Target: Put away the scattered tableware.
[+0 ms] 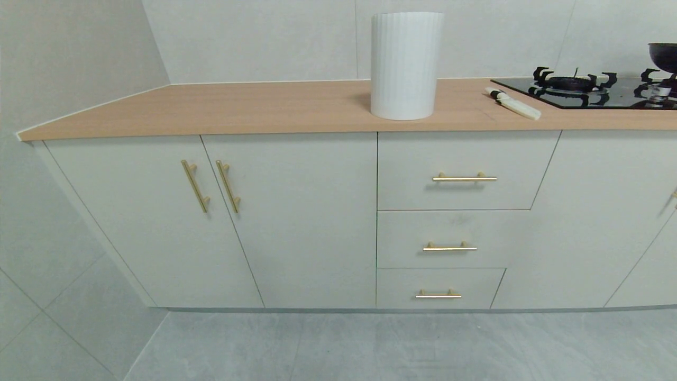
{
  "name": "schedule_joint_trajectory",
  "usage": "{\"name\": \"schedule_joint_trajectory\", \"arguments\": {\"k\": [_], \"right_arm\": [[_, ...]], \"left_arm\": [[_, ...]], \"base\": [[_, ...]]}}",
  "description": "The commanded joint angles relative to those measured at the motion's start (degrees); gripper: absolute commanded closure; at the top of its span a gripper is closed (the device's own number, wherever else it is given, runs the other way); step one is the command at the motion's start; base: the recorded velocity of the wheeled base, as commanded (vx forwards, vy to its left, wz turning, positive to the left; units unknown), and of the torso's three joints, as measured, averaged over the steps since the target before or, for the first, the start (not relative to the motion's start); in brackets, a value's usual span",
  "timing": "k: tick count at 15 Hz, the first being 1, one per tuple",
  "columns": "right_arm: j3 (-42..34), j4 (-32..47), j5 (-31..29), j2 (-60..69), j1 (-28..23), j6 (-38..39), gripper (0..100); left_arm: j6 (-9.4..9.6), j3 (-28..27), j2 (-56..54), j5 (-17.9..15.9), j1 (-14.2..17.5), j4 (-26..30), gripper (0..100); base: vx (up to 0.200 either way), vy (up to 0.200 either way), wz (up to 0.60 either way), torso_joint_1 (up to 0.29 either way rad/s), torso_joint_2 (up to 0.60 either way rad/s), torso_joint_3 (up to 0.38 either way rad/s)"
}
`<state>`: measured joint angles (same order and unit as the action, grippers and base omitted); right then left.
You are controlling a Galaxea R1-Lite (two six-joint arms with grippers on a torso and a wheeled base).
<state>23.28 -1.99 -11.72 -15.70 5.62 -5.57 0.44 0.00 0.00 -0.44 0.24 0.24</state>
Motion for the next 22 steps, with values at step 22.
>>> {"name": "schedule_joint_trajectory", "arguments": {"k": [22], "right_arm": [[-23.28,1.99,13.12,15.70,-5.36,4.78,0]], "left_arm": [[0.00,0.00,0.00,0.00,0.02,0.02,0]], "base": [[0.000,0.000,0.00,0.000,0.00,0.000]]}}
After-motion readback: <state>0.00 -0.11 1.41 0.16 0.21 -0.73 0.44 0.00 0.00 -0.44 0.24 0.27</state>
